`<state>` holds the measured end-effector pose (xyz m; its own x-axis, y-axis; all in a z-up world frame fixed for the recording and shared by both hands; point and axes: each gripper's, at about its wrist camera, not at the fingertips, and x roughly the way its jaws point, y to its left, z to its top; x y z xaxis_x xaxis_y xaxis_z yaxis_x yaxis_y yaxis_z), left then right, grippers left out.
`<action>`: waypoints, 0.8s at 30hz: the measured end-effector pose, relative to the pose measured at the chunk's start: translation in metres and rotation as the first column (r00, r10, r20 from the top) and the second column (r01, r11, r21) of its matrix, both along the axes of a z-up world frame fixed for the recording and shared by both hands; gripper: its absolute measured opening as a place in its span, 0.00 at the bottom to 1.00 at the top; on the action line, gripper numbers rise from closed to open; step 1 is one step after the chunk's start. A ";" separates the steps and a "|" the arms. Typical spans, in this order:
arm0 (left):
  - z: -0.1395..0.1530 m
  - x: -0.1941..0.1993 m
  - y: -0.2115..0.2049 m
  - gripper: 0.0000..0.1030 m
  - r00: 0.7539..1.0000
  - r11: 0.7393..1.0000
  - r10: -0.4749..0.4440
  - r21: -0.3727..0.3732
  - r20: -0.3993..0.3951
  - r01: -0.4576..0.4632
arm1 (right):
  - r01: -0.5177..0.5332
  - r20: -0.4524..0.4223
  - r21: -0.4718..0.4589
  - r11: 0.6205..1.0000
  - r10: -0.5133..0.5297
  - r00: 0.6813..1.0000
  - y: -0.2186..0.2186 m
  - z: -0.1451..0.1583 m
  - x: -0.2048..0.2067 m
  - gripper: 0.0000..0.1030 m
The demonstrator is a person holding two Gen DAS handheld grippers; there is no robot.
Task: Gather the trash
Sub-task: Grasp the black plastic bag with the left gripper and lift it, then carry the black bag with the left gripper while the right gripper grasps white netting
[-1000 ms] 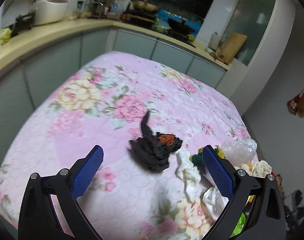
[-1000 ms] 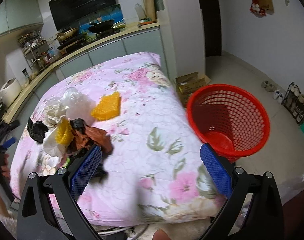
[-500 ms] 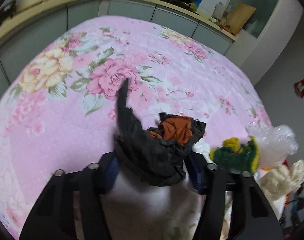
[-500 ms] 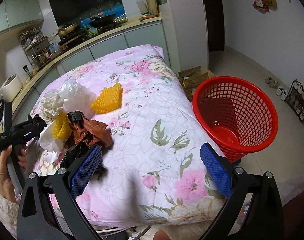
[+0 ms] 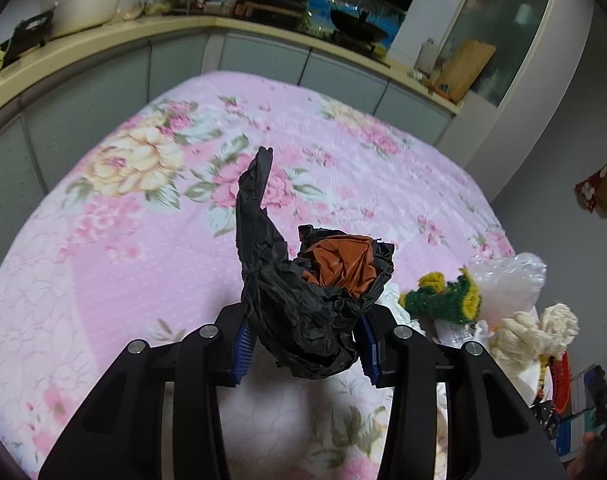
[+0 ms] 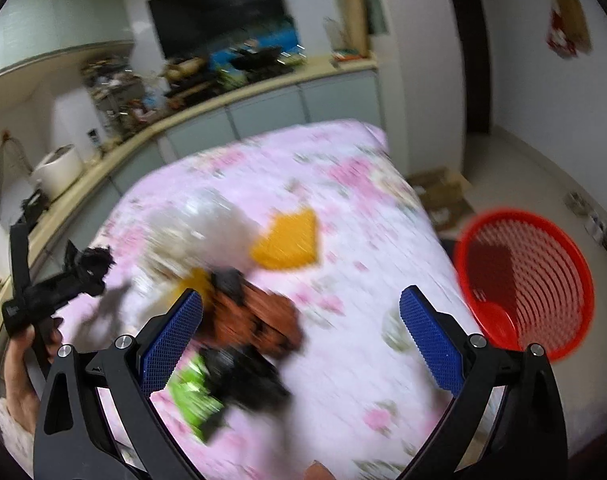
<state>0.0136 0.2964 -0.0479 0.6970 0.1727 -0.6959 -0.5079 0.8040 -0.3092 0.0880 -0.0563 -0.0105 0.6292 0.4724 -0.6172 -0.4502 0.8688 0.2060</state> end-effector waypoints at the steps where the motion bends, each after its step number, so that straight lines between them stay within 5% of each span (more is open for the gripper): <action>1: 0.001 -0.001 -0.002 0.39 1.000 1.000 0.002 0.005 0.005 -0.002 | -0.019 0.019 -0.004 1.000 0.019 1.000 0.009 0.003 0.001 0.93; 13: 0.009 -0.008 -0.014 0.39 0.999 0.998 -0.024 0.062 0.026 0.022 | -0.234 0.040 -0.101 0.967 0.239 0.970 0.110 -0.007 0.023 0.91; 19: 0.007 -0.007 -0.022 0.39 0.999 0.996 -0.040 0.079 0.023 0.038 | -0.236 -0.010 -0.111 0.965 0.236 0.972 0.118 -0.016 0.035 0.44; 24: 0.009 -0.007 -0.026 0.39 0.998 0.995 -0.054 0.087 0.035 0.050 | -0.232 -0.005 -0.075 0.970 0.232 0.973 0.111 -0.009 0.033 0.33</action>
